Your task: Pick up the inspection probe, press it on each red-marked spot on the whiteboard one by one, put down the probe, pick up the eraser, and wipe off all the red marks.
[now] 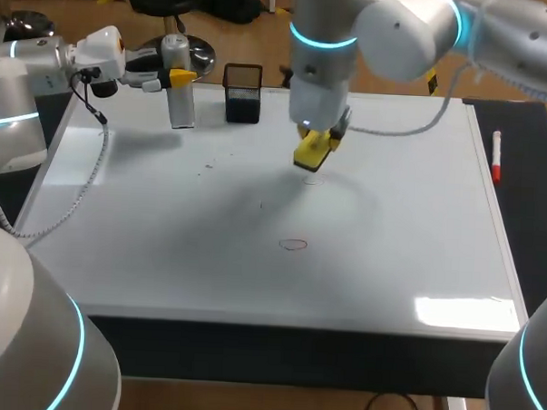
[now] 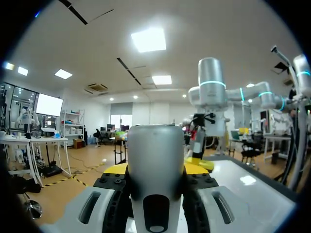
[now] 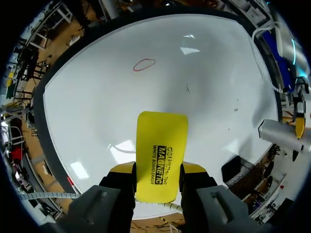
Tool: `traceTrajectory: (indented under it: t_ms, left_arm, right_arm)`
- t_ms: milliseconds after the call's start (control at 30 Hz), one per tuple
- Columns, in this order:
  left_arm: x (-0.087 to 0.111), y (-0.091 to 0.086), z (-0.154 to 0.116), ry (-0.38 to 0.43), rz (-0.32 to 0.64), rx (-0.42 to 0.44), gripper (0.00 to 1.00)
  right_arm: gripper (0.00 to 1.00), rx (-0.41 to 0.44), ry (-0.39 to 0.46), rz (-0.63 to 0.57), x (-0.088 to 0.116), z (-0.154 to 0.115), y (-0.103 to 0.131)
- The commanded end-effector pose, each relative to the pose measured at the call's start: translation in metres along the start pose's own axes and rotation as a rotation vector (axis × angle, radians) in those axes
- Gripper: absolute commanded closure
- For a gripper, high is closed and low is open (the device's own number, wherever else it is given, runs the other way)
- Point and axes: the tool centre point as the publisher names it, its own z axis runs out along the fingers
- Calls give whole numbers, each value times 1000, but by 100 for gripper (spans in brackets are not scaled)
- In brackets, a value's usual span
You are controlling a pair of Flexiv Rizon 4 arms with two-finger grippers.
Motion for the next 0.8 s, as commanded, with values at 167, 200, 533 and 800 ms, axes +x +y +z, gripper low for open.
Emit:
traceTrajectory:
  t_ms: [167,200,533,800]
  left_arm:
    - [2,-2,0,-5,0,-3,100]
    - [2,-2,0,-5,0,-3,100]
    - [2,-2,0,-5,0,-3,100]
    - [2,-2,0,-5,0,-3,100]
  right_arm:
    - [100,-34,8,101,32,-1,-71]
    - [100,-29,22,111,36,0,-78]
    - [100,-57,28,260,81,5,-135]
    - [100,-61,42,341,110,8,-174]
